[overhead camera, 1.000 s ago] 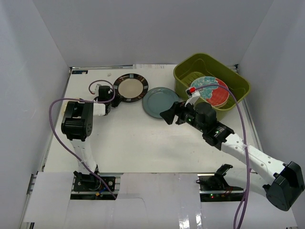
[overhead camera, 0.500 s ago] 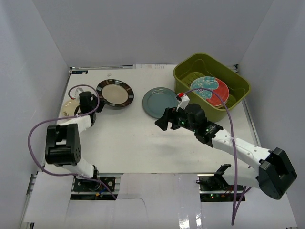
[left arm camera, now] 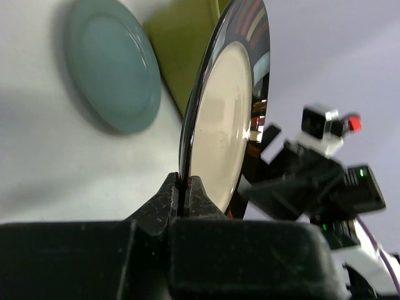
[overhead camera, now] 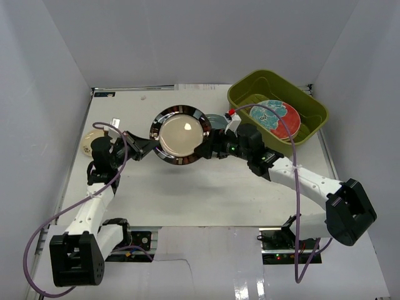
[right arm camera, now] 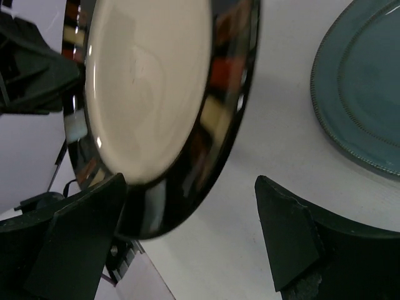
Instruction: Place the plates into the plastic bin on the countertop
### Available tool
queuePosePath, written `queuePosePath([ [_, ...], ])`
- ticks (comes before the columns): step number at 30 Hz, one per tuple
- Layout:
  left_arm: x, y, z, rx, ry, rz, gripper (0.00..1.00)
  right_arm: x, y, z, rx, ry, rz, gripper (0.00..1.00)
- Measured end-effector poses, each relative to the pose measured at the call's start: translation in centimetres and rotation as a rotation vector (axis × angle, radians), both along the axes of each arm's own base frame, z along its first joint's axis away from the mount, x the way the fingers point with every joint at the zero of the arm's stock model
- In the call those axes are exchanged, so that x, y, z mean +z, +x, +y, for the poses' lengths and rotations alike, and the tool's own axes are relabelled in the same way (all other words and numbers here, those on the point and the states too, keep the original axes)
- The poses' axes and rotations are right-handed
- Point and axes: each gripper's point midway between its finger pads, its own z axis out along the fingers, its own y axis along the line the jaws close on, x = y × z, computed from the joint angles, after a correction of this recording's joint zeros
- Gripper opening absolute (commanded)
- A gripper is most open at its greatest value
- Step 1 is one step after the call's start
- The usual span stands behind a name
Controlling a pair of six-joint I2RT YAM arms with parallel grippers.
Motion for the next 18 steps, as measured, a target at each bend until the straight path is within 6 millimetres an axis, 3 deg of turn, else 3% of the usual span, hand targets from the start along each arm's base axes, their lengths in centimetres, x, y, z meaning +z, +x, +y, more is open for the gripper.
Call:
queuePosePath([
  [4, 0.7, -2.7, -1.3, -0.11, -0.02, -0.006, 0.0, 1.4, 1.8, -1.8, -0.078, 0.037, -0.003, 0.9],
  [8, 1.7, -3.9, -2.0, -0.178, -0.03, -0.043, 0.0, 2.7, 2.5, -2.8, -0.112, 0.073, -0.011, 0.94],
  [10, 1.8, -4.3, -2.2, -0.206, -0.037, -0.043, 0.0, 3.1, 2.5, -3.0, -0.115, 0.086, -0.017, 0.82],
  [11, 1.8, -4.5, -2.3, -0.218, -0.039, -0.042, 0.0, 3.3, 2.4, -3.0, -0.115, 0.092, -0.018, 0.66],
  [12, 1.7, -4.6, -2.4, -0.232, -0.041, -0.04, 0.02, 3.6, 2.2, -2.9, -0.106, 0.104, -0.016, 0.57],
  [13, 1.6, -4.6, -2.4, -0.24, -0.042, -0.036, 0.06, 4.0, 2.2, -2.9, -0.101, 0.119, -0.017, 0.51],
  [14, 1.4, -4.7, -2.5, -0.252, -0.045, -0.027, 0.11, 4.2, 2.2, -2.8, -0.095, 0.13, -0.015, 0.37],
  [16, 1.1, -4.8, -2.7, -0.267, -0.05, -0.014, 0.34, 4.8, 2.2, -2.8, -0.079, 0.163, -0.006, 0.24],
  [17, 1.1, -4.9, -2.8, -0.279, -0.054, -0.011, 0.46, 4.9, 2.3, -3.0, -0.077, 0.171, 0.003, 0.09],
  [18, 1.2, -5.0, -2.9, -0.291, -0.056, -0.015, 0.71, 4.6, 2.5, -3.2, -0.081, 0.171, 0.015, 0.08],
])
